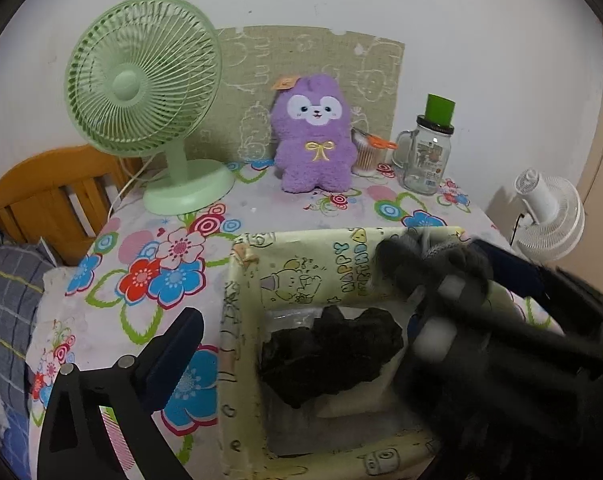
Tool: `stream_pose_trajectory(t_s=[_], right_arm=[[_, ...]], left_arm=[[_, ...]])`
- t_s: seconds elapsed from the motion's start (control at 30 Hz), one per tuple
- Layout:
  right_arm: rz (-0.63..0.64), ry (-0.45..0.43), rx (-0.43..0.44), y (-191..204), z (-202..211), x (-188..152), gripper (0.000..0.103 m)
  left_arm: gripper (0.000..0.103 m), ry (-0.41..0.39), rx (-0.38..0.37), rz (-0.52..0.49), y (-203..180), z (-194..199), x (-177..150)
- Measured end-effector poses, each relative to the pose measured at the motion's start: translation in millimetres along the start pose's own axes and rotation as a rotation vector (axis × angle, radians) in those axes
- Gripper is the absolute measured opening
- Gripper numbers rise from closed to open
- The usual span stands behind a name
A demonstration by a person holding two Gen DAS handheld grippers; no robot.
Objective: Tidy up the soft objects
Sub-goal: 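Lower the black bag and grey glove into the fabric box and open both tools, then lift both tools out of the box and move toward the tissue packs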
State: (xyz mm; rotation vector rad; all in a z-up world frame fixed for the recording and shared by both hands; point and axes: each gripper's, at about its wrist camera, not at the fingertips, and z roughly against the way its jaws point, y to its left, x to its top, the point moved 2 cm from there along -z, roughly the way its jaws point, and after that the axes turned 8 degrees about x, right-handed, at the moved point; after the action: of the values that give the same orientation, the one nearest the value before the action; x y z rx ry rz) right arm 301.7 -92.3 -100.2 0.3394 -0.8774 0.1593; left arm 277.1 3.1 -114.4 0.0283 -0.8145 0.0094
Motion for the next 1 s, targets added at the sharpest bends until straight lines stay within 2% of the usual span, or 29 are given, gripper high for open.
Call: stream_pose_trajectory(t_s=[0.03,0.07,0.6,1.0], right_arm=[[-0.002,0.002,0.002,0.5,-1.4,-0.8,0.087],[-0.006,-0.007,0.002,1.0,-1.1,-1.4,0.088],[0.016,-0.026,-0.072,5.3,16.8,1.2,0.095],[0.022,-0.081,-0.106,12.5,62.8,-1.7,0.097]], left_arm=[[0.103,0.004,-0.007,0.007,1.8,-0.6,0.3],[0.103,0.003,-0.007,0.008,2.4,-0.5,0.4],[0.103,-0.03,0.008,-0.002,-2.3,17.2,1.9],[0.103,-0.078,0.002,-0.013,-8.3,59.2,-2.2]])
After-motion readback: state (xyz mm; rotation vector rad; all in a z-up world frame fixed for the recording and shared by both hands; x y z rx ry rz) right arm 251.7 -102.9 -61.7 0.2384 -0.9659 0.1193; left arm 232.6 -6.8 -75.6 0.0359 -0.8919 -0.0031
